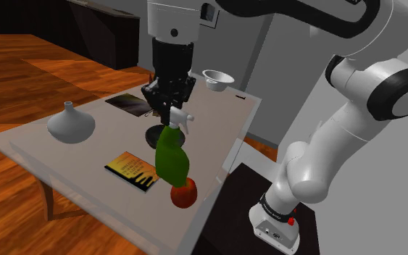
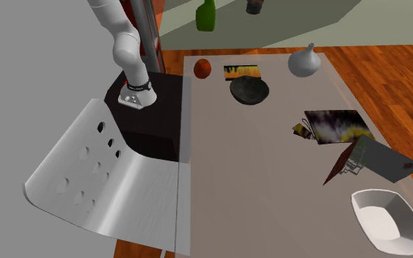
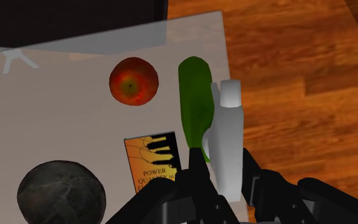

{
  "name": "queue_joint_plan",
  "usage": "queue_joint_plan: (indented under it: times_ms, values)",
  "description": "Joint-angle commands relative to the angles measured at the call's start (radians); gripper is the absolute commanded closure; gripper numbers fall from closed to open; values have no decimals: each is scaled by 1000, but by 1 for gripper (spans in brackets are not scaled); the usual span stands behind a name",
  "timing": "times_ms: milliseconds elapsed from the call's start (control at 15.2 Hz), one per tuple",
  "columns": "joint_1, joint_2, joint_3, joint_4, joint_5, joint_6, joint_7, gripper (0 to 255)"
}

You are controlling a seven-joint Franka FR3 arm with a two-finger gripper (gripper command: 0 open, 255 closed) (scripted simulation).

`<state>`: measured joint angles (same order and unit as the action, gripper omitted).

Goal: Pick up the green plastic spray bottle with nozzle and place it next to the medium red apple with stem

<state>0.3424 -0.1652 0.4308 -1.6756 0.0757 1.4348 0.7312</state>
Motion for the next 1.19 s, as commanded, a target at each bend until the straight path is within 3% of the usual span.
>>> queue_joint_plan:
  times_ms: [0,1122]
  values:
    - [0,-12,-2,-40,4,29,-5,255]
    - [6,-46,1,-303,20,260,-20,255]
